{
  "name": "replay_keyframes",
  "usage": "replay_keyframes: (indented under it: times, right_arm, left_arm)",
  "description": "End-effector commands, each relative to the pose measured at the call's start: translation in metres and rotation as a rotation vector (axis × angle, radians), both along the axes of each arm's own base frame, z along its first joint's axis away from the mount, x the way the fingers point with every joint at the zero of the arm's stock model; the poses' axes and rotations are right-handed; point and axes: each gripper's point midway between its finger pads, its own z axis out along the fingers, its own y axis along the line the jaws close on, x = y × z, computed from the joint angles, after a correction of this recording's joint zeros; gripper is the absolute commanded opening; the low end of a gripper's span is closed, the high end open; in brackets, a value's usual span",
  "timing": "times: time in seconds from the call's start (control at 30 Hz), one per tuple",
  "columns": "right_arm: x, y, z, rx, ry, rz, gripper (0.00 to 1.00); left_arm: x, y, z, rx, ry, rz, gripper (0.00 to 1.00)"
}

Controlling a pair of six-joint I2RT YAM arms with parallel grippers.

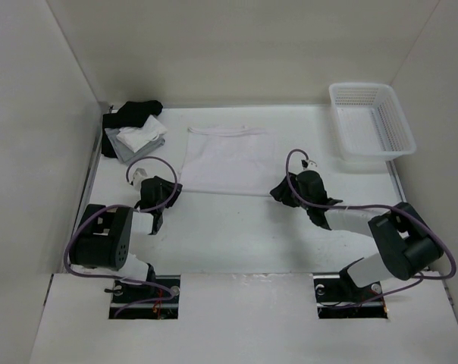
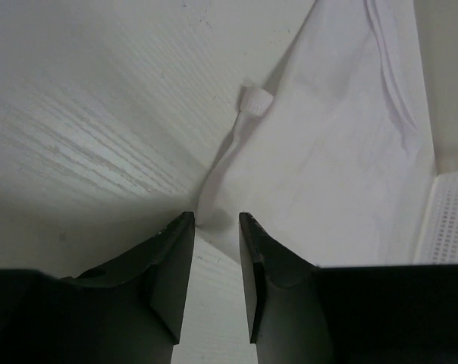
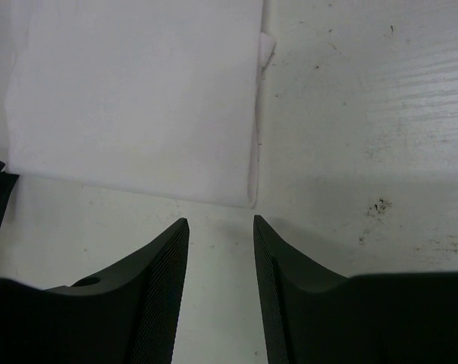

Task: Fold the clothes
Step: Fold the tank top

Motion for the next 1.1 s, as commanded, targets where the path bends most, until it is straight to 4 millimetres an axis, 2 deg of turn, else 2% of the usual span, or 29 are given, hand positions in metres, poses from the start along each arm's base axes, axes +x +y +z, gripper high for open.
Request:
replay_keyframes:
  times: [0.0,0.1,0.23,0.43,0.57,0.97,1.07]
  right_arm:
    - [0.011,-0.001,0.004,0.034,-0.035,-0.040,0.45]
    - [0.012,-0.006,0.002,0.048,-0.025,-0.062,0.45]
    - [0.011,-0.014,-0.004,0.065,0.010,-0.092,0.46]
    - [0.010,-0.001,-0.017,0.106,0.075,-0.057,0.46]
    - [0.011,0.004,-0.023,0.150,0.103,-0.054,0.43]
    - [0.018,0.003,-0.028,0.210,0.130,-0.089,0.26]
    - [0.022,0.005,-0.028,0.212,0.127,-0.089,0.19]
  left_arm:
    - [0.008,0.000,-0.004,-0.014,0.002,0.016,0.25]
    - [0.008,0.000,-0.011,-0.021,0.010,0.018,0.14]
    - [0.005,0.000,-0.015,-0.031,0.020,0.028,0.07]
    - [0.005,-0.003,-0.008,-0.023,-0.004,0.011,0.05]
    - [0.003,-0.003,-0.010,-0.019,-0.001,0.005,0.05]
    - [0.005,-0.006,-0.005,-0.026,-0.018,0.000,0.05]
    - [0.007,-0.005,-0.002,-0.029,-0.029,0.004,0.05]
